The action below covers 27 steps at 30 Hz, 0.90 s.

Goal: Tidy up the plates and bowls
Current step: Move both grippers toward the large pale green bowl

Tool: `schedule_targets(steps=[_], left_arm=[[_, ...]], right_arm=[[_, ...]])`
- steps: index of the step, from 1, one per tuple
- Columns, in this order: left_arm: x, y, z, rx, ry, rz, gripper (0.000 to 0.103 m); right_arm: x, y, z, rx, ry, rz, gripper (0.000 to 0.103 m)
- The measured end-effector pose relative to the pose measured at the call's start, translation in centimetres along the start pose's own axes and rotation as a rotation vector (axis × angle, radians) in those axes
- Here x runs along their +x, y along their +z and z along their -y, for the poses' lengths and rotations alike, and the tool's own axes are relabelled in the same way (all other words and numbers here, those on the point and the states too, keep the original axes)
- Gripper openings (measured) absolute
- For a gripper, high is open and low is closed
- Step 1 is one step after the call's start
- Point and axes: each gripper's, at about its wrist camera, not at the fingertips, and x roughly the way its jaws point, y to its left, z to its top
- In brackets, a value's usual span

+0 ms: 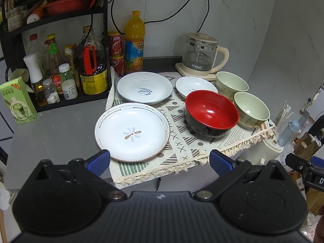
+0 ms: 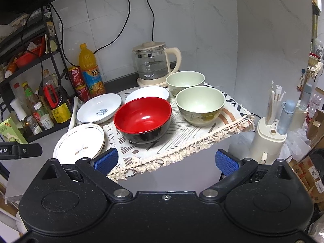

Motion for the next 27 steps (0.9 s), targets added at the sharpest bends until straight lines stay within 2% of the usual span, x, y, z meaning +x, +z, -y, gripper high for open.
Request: schedule_targets(steps=[11, 17, 22, 27], left_arm=[[3.7, 1.6, 1.2, -0.02, -0.016, -0.019, 0.102], [5.7, 3.4, 1.9, -0.054, -0.082, -0.026, 0.101], [7.7, 5.1, 3.2, -0.063, -0.09, -0.027, 0.101], [9.6, 6.9, 4.6, -0.06, -0.093, -0.013, 0.101]], right_arm=[[2.8, 1.8, 1.4, -0.016, 0.013, 0.001, 0.103], [5.2, 3.3, 2.7, 0.005, 0.007, -0.013, 0.103], [7.1, 4.7, 3.7, 0.002, -0.05, -0.008, 0.103], [9.3, 5.9, 5.1, 0.016, -0.052, -0.025, 0.103]])
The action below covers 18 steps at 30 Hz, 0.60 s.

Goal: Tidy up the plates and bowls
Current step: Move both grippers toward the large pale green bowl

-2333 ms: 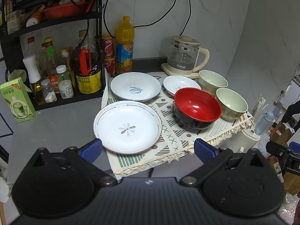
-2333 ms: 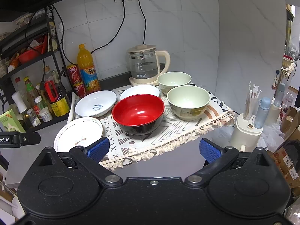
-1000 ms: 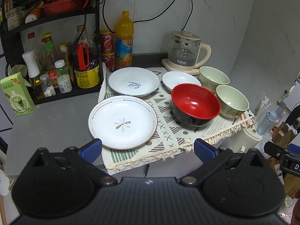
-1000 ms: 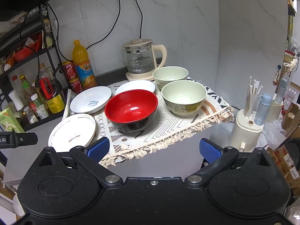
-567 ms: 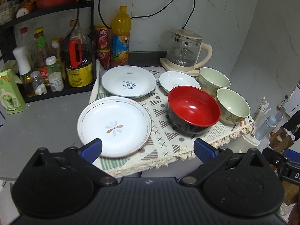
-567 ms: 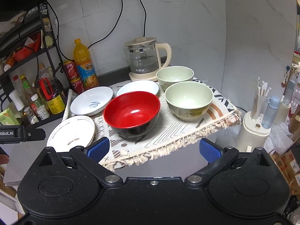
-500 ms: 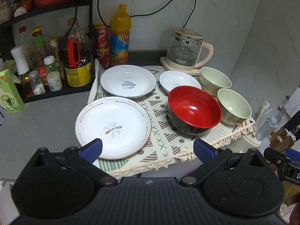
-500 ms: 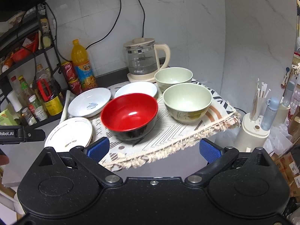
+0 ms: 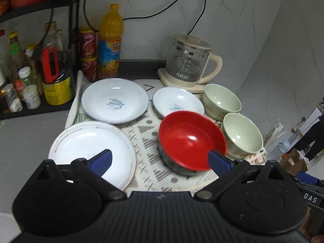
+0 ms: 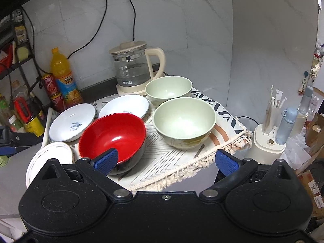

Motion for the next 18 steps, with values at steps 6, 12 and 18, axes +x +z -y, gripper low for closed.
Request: schedule_targets(steps=[6, 12, 18], left_arm=[[2.6, 1.9, 1.6, -0.001, -0.013, -0.003, 0.101], [5.4, 3.9, 3.3, 0.021, -0.038, -0.03, 0.101], [8.4, 5.7, 5.1, 0.075, -0.068, -0.054, 0.1]], right_arm=[[2.4, 1.4, 1.1, 0.012, -0.007, -0.018, 0.103], [4.6, 3.0, 2.7, 0.043, -0.025, -0.039, 0.103], [6.9, 4.0, 4.2, 0.095, -0.064, -0.064, 0.103]])
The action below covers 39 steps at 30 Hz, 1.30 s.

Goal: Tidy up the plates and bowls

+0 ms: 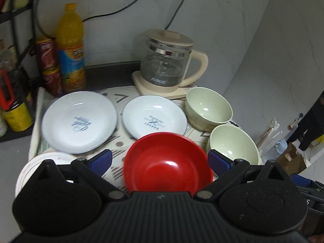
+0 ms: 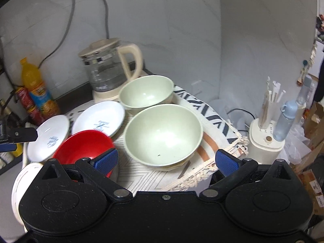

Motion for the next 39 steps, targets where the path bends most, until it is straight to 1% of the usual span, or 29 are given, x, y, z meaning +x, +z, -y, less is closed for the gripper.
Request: schedule_targets(steps=[6, 11, 14, 17, 20, 24, 26, 28, 29, 31, 32, 33, 35, 36, 37, 39], left_arm=[[3.6, 1.6, 1.8, 0.06, -0.048, -0.04, 0.096], [6.6, 2.8, 2.8, 0.089, -0.085, -0.081, 0.095], [8.2, 3.3, 3.6, 0.121, -0.108, -0.093, 0.095], [9.9, 3.6, 4.6, 0.159, -0.122, -0.112, 0.092], [11.2, 3.9, 5.9, 0.191, -0.146, -0.14, 0.091], [12.7, 4.1, 7.8, 0.249, -0.157, -0.156, 0.091], [13.7, 4.2, 8.5, 0.257, -0.158, -0.172, 0.088], [14.6, 4.4, 9.0, 0.259, -0.167, -0.194, 0.081], [14.9, 4.5, 9.2, 0.26, -0.175, -0.201, 0.078], [15.7, 4.6, 9.7, 0.273, -0.175, -0.218, 0.07], [16.1, 4.6, 9.8, 0.279, -0.173, -0.231, 0.068], [16.7, 4.6, 9.9, 0.28, -0.175, -0.244, 0.063], [17.7, 4.6, 9.9, 0.267, -0.174, -0.28, 0.057], [18.1, 4.6, 10.0, 0.261, -0.174, -0.294, 0.052], [18.4, 4.7, 10.1, 0.257, -0.18, -0.303, 0.05], [18.8, 4.7, 10.4, 0.257, -0.193, -0.313, 0.048]], right_arm=[[2.5, 0.9, 1.5, 0.049, -0.052, -0.047, 0.101], [3.9, 1.2, 1.8, 0.063, -0.102, -0.071, 0.101], [4.7, 1.3, 2.2, 0.078, -0.109, -0.081, 0.101], [5.6, 1.2, 2.6, 0.101, -0.131, -0.1, 0.101], [6.1, 1.3, 2.9, 0.119, -0.133, -0.104, 0.101], [6.9, 1.3, 3.1, 0.13, -0.132, -0.109, 0.101], [7.4, 1.3, 3.3, 0.152, -0.132, -0.123, 0.098], [7.9, 1.4, 3.6, 0.172, -0.131, -0.136, 0.092], [8.1, 1.4, 3.8, 0.178, -0.128, -0.139, 0.091], [8.8, 1.4, 4.0, 0.189, -0.126, -0.146, 0.087], [9.1, 1.3, 4.1, 0.197, -0.132, -0.154, 0.085], [9.4, 1.2, 4.2, 0.206, -0.136, -0.165, 0.083], [9.9, 1.1, 4.4, 0.219, -0.143, -0.189, 0.079], [10.0, 1.0, 4.5, 0.227, -0.141, -0.197, 0.077], [10.2, 0.9, 4.6, 0.236, -0.133, -0.204, 0.075], [10.5, 0.8, 4.6, 0.244, -0.125, -0.219, 0.072]])
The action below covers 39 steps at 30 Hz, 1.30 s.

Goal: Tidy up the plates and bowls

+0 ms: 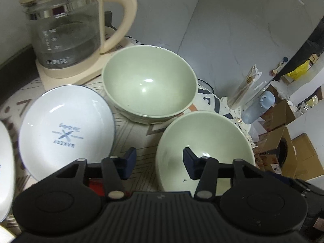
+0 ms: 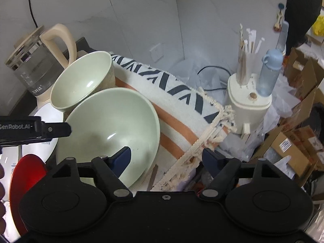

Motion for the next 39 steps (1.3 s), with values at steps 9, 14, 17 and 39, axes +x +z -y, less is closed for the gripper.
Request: schedule_targets(steps=[9, 14, 17, 39], left_arm=[[2.8, 0.6, 0.2, -0.024, -0.018, -0.085, 0.026], [3.7, 0.5, 0.0, -0.035, -0.012, -0.101, 0.018], [3.6, 0.4, -0.2, -0.044, -0.012, -0.1, 0.016], [-4.6, 1.0, -0.7, -0.079, -0.032, 0.08, 0.016]], right_arm=[[1.9, -0.1, 0.0, 0.012, 0.043, -0.069, 0.036], [1.6, 0.1, -0.7, -0.01, 0.076, -0.059, 0.018], [1.3, 0.1, -0.5, 0.002, 0.084, -0.051, 0.018], [-5.6, 2.8, -3.1, -0.08, 0.165, 0.118, 0.019]])
